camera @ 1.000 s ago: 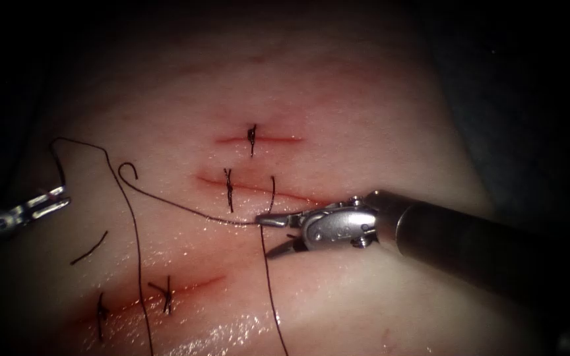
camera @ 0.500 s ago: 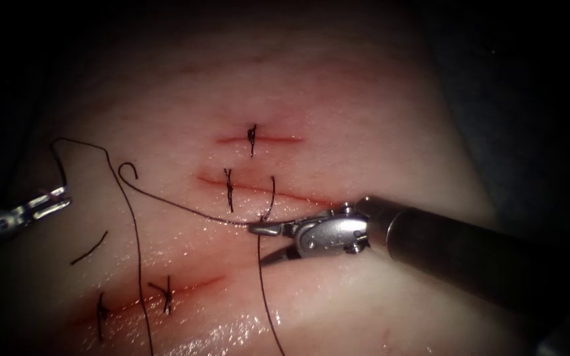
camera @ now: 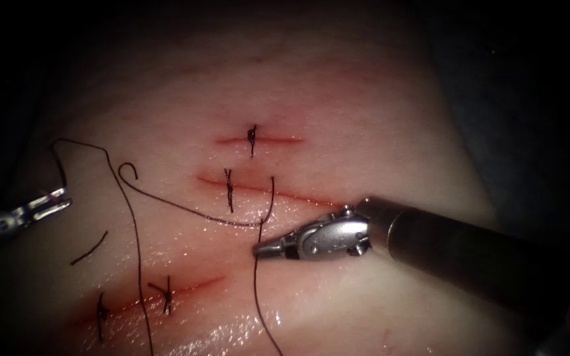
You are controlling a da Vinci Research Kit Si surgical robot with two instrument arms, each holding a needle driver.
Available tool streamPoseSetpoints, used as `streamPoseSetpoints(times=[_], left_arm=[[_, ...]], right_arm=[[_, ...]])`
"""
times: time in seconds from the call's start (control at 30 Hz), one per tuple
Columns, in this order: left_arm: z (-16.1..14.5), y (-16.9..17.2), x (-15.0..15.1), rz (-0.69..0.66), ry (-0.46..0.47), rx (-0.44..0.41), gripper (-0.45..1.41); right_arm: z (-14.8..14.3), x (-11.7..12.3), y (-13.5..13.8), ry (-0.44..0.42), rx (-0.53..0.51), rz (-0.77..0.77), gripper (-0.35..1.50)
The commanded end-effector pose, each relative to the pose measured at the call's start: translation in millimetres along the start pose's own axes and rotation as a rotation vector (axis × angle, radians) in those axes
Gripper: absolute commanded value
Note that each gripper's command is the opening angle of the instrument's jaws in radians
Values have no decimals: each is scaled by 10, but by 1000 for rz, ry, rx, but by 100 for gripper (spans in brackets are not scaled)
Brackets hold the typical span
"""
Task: Wound Closure
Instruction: Pull the suture through the wound with the right grasper.
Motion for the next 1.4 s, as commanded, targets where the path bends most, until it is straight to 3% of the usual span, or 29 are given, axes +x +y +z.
streamPoseSetpoints(times=[0.03, 0.43, 0.5, 0.53, 0.73, 1.0, 1.03, 1.07, 1.1, 1.13, 1.27, 1.4], left_arm=[[8, 0, -5, 0, 2, -1, -45], [10, 1, -5, 1, 3, -4, -45], [10, 1, -5, 1, 3, -4, -45], [10, 2, -5, 1, 3, -4, -45], [11, 3, -5, 1, 2, -6, -45], [11, 2, -4, 2, -2, -11, -45], [12, 3, -4, 2, -2, -11, -45], [12, 3, -4, 2, -2, -10, -45], [12, 3, -4, 2, -2, -10, -45], [12, 3, -4, 2, 0, -11, -45], [12, 5, -5, 3, 1, -10, -45], [12, 5, -7, 5, -2, -15, -45]], right_arm=[[7, 9, -6, 9, 5, 0, -35], [2, 142, -68, 122, 116, 7, -35], [2, 150, -71, 129, 123, 2, -35], [2, 168, -77, 141, 139, -3, -35], [5, 211, -86, 163, 181, -21, -35], [12, 246, -99, 184, 238, -35, -35], [13, 247, -97, 181, 218, -31, -20], [11, 245, -89, 169, 118, -11, 99], [11, 245, -89, 169, 118, -11, 99], [5, 237, -73, 160, 28, 31, 143], [-18, 211, -41, 97, -44, 41, 148], [-53, 169, -5, 78, -126, 53, 148]])
